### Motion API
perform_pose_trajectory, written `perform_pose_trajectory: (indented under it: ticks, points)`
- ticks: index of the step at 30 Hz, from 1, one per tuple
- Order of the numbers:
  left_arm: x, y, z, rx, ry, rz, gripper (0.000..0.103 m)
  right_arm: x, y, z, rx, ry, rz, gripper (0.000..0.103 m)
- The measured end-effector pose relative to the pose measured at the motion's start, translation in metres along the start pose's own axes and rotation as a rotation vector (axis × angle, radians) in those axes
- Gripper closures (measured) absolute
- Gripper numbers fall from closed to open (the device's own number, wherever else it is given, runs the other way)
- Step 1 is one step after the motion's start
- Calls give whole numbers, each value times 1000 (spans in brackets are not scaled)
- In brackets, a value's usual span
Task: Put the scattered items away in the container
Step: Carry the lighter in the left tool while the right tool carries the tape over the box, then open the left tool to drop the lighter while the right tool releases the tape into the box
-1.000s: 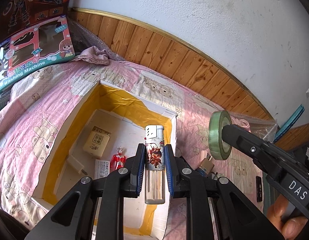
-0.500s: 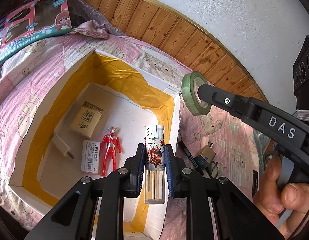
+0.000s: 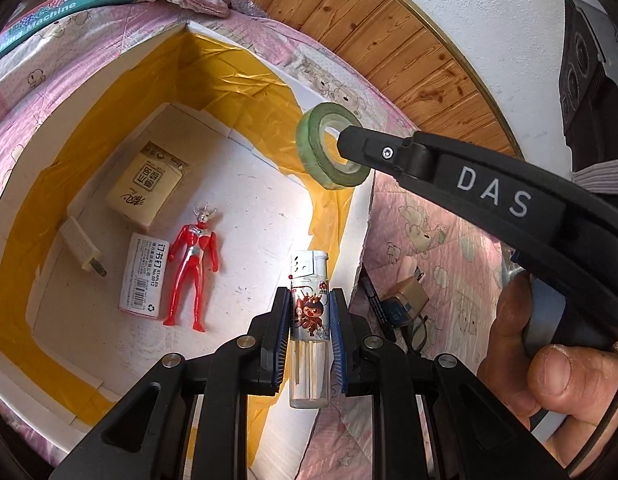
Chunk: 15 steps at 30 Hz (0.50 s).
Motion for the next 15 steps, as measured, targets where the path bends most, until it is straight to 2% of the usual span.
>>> perform_pose_trajectory:
  ticks: [9, 15]
  points:
    - [8, -22, -10, -26, -10, 68, 83, 4, -6, -17, 48, -12, 23, 88]
    - [11, -28, -21, 8, -20, 81, 83, 2, -8, -24, 61, 15, 35, 88]
Point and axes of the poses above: each gripper's, at about its wrist camera, not at the fingertips, and z roughly against the way its jaws point, x to its left, y to its underside, the point moved 10 cm from there along -z, roughly the way its jaws point, and after that the axes turned 9 degrees about y, right-handed, at the moved point
